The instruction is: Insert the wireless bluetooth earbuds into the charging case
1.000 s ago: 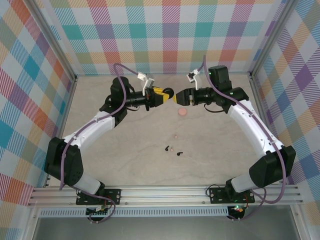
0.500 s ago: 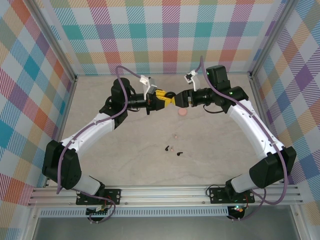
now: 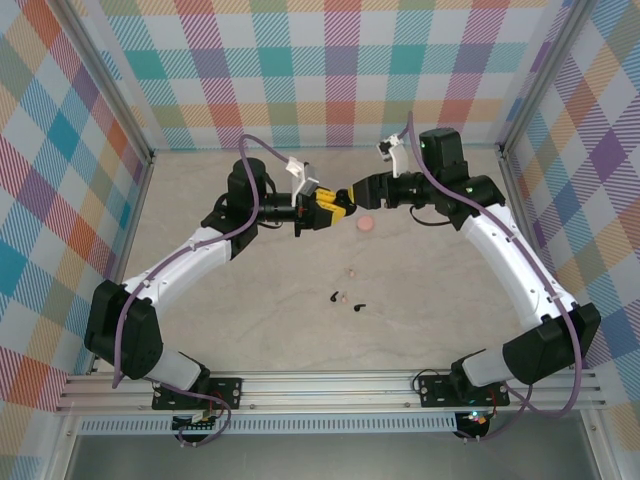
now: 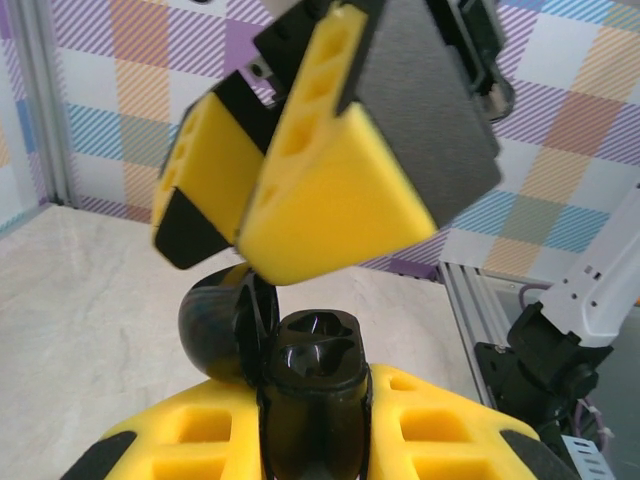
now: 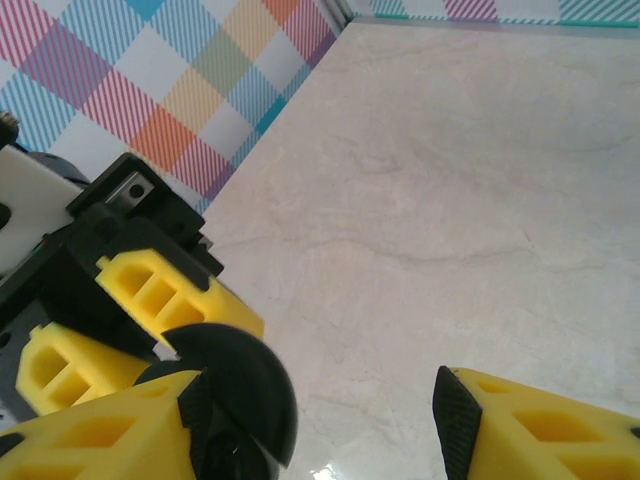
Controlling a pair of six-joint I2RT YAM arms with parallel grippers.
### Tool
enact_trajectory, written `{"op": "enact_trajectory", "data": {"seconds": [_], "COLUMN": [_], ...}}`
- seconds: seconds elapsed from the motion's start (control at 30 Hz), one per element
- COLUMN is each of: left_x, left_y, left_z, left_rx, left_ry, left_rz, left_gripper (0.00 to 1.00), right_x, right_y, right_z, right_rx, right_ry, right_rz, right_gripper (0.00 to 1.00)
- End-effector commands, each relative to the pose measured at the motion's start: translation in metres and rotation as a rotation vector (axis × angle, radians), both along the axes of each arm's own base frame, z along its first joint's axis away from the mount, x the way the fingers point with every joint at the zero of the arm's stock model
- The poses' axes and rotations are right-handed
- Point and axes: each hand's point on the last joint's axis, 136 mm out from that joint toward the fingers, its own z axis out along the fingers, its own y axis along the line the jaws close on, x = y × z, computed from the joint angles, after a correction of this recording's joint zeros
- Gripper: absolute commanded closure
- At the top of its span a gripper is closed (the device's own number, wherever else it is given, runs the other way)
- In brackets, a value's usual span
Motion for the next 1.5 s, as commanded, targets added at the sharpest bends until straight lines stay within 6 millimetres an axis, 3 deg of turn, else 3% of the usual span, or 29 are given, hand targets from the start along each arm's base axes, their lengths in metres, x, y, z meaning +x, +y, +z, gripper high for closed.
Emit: {"op": "enact_trajectory", "data": {"seconds": [0.0, 0.3, 0.43, 0.57, 0.73, 1.07, 1.47], "left_x": [-0.017, -0.008, 0.001, 0.005, 0.006, -0.009, -0.036], "left_y": [-0.002, -0.005, -0.004, -0.001, 0.001, 0.01, 0.012], "left_z": [0.019, 0.019, 0.02, 0.024, 0.026, 0.025, 0.023], "left_rx": [-0.029, -0.072, -0.101, -0.13, -0.139, -0.14, -0.113], "left_ry": [-0.055, -0.007, 0.009, 0.018, 0.019, 0.025, 0.03], "left_rz": [-0.065, -0.053, -0.026, -0.008, 0.007, 0.024, 0.022], "left_gripper": [0.85, 0.86, 0.87, 0.87, 0.88, 0.86, 0.82], "right_x": [0.006, 0.0, 0.001, 0.007, 0.005, -0.012, -0.044], "right_y": [-0.003, -0.009, -0.024, -0.047, -0.056, -0.065, -0.039], "right_z": [0.015, 0.026, 0.029, 0.016, -0.003, -0.091, -0.206], "right_rx": [0.014, 0.034, 0.02, -0.039, -0.09, -0.231, -0.284], "right_ry": [-0.045, -0.065, -0.068, -0.035, 0.0, 0.223, 0.53], "right_rz": [-0.028, -0.053, -0.127, -0.238, -0.269, -0.26, -0.158], "right_gripper": [0.37, 0.38, 0.39, 0.4, 0.4, 0.39, 0.43]}}
